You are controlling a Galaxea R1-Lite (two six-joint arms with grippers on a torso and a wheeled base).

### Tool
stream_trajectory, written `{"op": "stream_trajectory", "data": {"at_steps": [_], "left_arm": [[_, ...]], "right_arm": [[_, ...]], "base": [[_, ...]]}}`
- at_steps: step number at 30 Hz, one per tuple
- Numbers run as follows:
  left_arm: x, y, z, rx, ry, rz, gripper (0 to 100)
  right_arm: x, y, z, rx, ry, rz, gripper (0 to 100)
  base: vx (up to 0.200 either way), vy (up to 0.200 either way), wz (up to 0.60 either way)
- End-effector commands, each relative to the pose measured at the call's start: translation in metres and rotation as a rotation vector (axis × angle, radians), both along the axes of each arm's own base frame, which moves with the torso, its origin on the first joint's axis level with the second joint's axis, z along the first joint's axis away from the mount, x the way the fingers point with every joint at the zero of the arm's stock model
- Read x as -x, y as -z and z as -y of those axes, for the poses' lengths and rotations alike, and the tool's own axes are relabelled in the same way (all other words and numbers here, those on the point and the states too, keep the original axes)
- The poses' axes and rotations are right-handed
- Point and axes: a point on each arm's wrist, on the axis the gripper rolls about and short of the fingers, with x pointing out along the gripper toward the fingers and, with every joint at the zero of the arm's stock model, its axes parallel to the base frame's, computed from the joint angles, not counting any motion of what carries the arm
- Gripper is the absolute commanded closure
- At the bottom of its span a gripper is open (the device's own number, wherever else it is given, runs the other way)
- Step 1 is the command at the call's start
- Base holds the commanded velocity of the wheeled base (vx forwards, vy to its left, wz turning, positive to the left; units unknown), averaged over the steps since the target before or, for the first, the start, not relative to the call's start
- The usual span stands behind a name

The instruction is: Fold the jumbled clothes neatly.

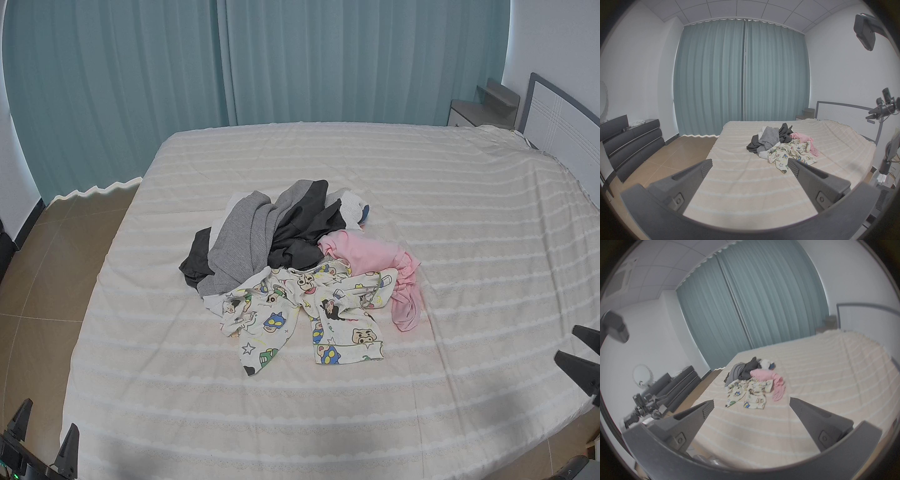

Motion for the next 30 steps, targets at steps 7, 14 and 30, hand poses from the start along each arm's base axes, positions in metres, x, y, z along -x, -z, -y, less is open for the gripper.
{"op": "stream_trajectory", "data": {"at_steps": [7, 14, 30], "left_arm": [[0.000, 0.005, 0.000, 0.009, -0.001, 0.003, 0], [0.000, 0.005, 0.000, 0.010, -0.001, 0.003, 0], [0.000, 0.005, 0.000, 0.019, -0.003, 0.002, 0]], "right_arm": [[-0.212, 0.113, -0.083, -0.118, -0.100, -0.682, 0], [-0.284, 0.163, -0.115, -0.123, -0.067, -0.724, 0], [-0.345, 0.220, -0.141, -0.147, 0.073, -0.676, 0]], "base": [[0.000, 0.000, 0.00], [0.000, 0.000, 0.00], [0.000, 0.000, 0.00]]}}
